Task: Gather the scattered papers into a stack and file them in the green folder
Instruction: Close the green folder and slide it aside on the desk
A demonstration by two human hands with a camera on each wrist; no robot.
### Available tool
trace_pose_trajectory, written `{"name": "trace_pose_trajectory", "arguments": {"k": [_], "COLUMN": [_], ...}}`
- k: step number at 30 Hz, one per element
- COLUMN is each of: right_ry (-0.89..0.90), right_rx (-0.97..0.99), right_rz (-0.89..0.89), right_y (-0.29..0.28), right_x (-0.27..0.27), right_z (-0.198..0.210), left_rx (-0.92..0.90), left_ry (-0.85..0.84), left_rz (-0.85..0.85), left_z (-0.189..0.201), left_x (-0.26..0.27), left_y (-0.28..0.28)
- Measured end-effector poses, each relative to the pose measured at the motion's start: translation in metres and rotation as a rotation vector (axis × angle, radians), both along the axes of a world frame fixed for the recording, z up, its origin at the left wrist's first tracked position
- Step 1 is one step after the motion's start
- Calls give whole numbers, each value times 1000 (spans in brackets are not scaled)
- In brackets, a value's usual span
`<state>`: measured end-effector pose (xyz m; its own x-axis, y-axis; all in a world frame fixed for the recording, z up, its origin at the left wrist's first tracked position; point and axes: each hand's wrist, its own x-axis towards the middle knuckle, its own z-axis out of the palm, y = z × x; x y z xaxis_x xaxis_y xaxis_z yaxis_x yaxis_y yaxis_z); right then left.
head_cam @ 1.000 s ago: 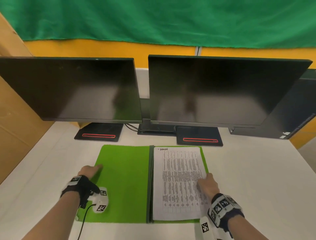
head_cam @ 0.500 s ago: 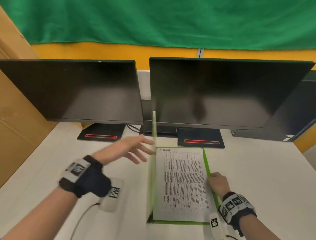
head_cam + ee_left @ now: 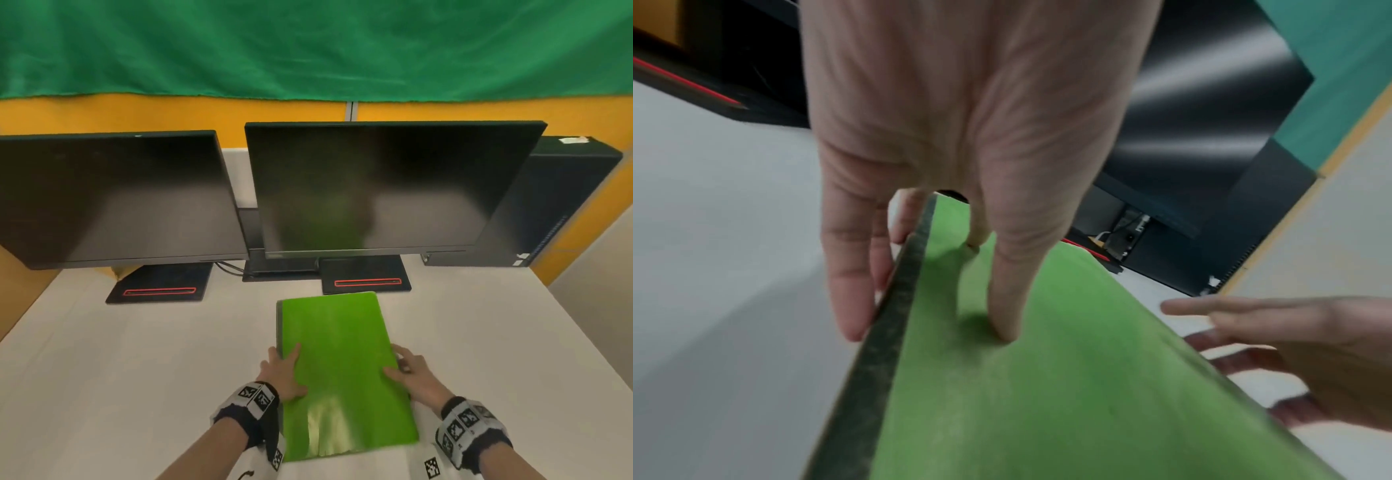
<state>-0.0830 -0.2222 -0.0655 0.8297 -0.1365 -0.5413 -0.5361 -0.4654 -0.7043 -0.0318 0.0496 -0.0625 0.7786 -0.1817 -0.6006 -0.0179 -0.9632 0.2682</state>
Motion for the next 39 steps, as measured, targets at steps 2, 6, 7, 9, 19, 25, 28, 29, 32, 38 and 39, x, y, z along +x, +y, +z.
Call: {"name": "trace_pose_trajectory", "arguments": {"k": [2, 6, 7, 9, 19, 25, 28, 29, 32, 38, 39], "right_ry": [6, -15, -11, 6, 102, 152, 196, 206, 238, 292, 298], "right_rx": [-256, -498, -540, -592, -743, -722, -701, -691, -685, -680, -683], "right_rz": [166, 104, 73, 9, -203, -155, -155, -155, -164, -161, -155], "right_y": [11, 3, -7, -33, -177, -196, -204, -207, -215, -220, -220], "right_x": [-12, -50, -59, -73, -77, -37, -21, -19, -17, -4, -1], "right_z": [-4, -9, -9, -4, -2, -4, -4, -4, -7, -7, -7], "left_rx": [73, 124, 122, 104, 137, 119, 67, 56, 4, 21, 24], "left_ry": [8, 0, 15, 47, -109, -74, -78, -82, -91, -118, -119], "left_rz": [-55, -218, -266, -368, -797, -763, -778, -784, -786, -843, -841], "left_z": [0, 6, 9, 11, 7, -4, -8, -10, -18, -17, -18], "left_x": [-9, -25, -28, -31, -30, 8, 21, 24, 29, 50, 55], "left_y": [-15, -58, -73, -107, -243, -280, -291, -294, -300, -311, -312]}}
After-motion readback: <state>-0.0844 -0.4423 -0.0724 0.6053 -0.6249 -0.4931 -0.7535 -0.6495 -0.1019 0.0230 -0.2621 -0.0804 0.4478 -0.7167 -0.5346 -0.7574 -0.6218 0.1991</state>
